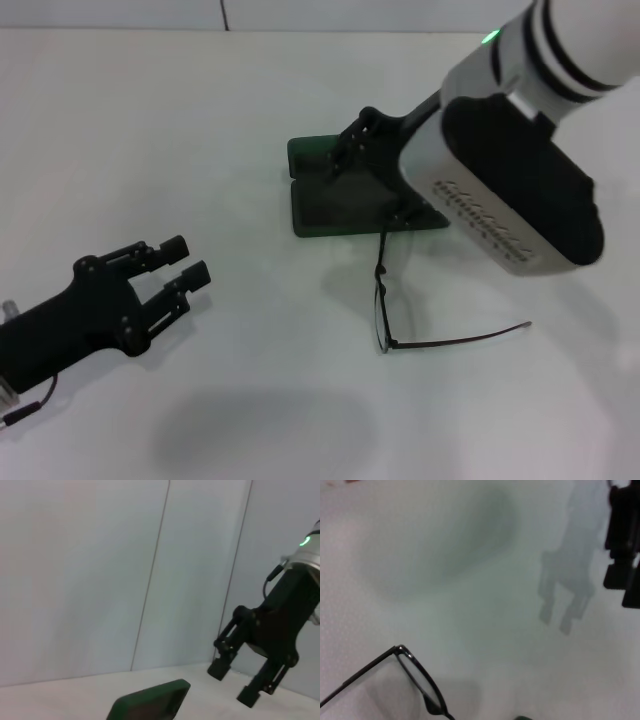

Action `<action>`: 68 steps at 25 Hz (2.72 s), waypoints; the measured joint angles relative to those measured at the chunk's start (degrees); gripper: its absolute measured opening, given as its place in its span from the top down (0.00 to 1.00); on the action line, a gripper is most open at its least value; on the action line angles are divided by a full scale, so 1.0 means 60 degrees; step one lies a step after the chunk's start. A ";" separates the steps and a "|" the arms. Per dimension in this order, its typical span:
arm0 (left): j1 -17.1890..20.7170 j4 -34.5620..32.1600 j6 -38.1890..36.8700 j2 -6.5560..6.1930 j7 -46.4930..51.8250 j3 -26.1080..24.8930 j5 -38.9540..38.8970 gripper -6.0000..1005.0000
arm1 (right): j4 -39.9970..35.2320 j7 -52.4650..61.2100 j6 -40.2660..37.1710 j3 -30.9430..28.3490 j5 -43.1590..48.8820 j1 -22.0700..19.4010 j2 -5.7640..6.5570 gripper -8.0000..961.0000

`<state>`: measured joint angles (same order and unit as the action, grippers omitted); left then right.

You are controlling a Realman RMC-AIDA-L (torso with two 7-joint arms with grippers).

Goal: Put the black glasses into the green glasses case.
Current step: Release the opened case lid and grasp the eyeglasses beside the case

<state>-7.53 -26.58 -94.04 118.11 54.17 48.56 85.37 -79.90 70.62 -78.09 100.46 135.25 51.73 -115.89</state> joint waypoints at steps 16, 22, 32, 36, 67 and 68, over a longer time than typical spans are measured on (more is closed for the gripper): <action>-0.0126 0.0139 0.0416 0.0110 0.0004 -0.0054 -0.0007 0.59 | 0.2264 -0.0138 -0.0033 0.0487 -0.0812 0.1590 -0.0046 0.37; -0.0225 0.0151 0.0474 0.0124 0.0038 -0.0063 0.0002 0.59 | 0.2894 -0.0113 -0.0070 0.0567 -0.1150 0.1820 -0.0054 0.37; -0.0246 0.0365 0.0487 0.0149 0.0050 -0.0067 -0.0003 0.59 | 0.2991 0.0078 -0.0543 0.0898 -0.1658 0.1878 0.0014 0.37; -0.0273 0.0397 0.0487 0.0149 0.0029 -0.0067 -0.0017 0.59 | 0.2820 0.0180 -0.0687 0.0920 -0.1650 0.1880 0.0052 0.37; -0.0901 0.1048 0.1012 0.0224 -0.0363 -0.0082 -0.0039 0.59 | 0.3277 0.0765 -0.0896 0.0982 -0.0916 0.2055 0.0143 0.38; -0.0932 0.1099 0.1012 0.0228 -0.0410 -0.0082 -0.0039 0.59 | 0.3357 0.0744 -0.0861 0.1074 -0.0968 0.2077 0.0145 0.38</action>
<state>-13.13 -19.98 -87.97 119.48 51.71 48.07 85.14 -59.76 75.08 -83.25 106.90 129.44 64.19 -115.02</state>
